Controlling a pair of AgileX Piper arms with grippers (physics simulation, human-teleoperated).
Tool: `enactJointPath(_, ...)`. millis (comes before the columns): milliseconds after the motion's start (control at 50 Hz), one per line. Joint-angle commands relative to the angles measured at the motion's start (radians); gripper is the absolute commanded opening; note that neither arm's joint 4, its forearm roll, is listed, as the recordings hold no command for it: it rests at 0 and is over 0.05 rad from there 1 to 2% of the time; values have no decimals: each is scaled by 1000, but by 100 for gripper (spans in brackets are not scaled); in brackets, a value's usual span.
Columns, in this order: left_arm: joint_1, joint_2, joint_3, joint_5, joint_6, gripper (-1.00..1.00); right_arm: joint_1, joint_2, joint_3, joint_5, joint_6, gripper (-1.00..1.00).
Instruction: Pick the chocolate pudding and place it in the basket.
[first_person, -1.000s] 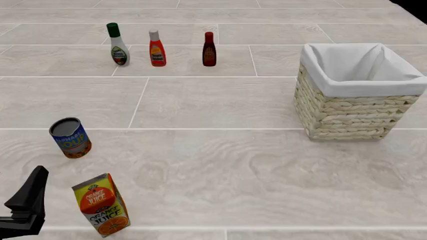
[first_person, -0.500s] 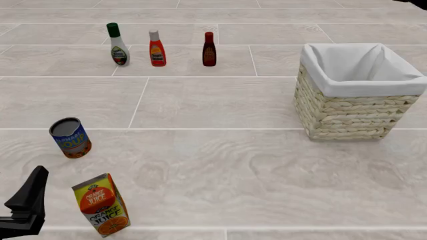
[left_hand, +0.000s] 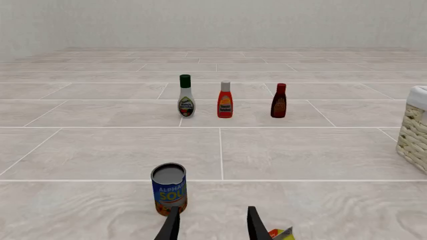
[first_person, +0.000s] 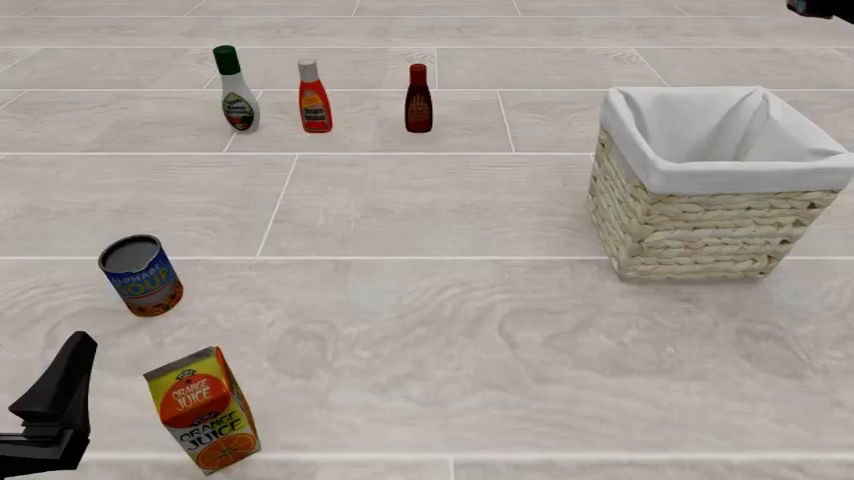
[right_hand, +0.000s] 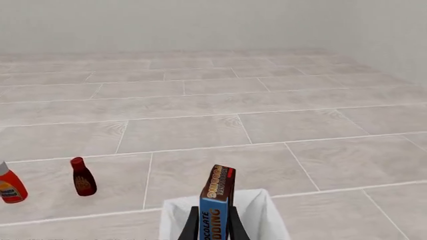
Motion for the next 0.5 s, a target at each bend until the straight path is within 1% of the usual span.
enactJointPath(20,0,0,0,0,0,100,-15,24,-31,34,2,-100)
enactJointPath(140,0,0,0,0,0,100,-23,63,-62,45,1,-100)
enactJointPath(160,0,0,0,0,0,100,-26,77,-76,60,14,-100)
enactJointPath(200,0,0,0,0,0,100,-25,88,-86,59,16,-100)
enactJointPath(220,0,0,0,0,0,100,-22,100,-99,71,29,-100)
enactJointPath(280,0,0,0,0,0,100,-25,122,-116,75,31,-100)
enactJointPath(300,0,0,0,0,0,100,-21,141,-135,96,51,-100)
enactJointPath(360,0,0,0,0,0,100,-24,148,-142,91,46,-100)
enactJointPath(380,0,0,0,0,0,100,-21,166,-160,108,63,-100)
enactJointPath(420,0,0,0,0,0,100,-23,171,-167,109,61,-100)
enactJointPath(460,0,0,0,0,0,100,-18,199,-197,140,90,-100)
enactJointPath(500,0,0,0,0,0,100,-24,202,-195,127,78,-100)
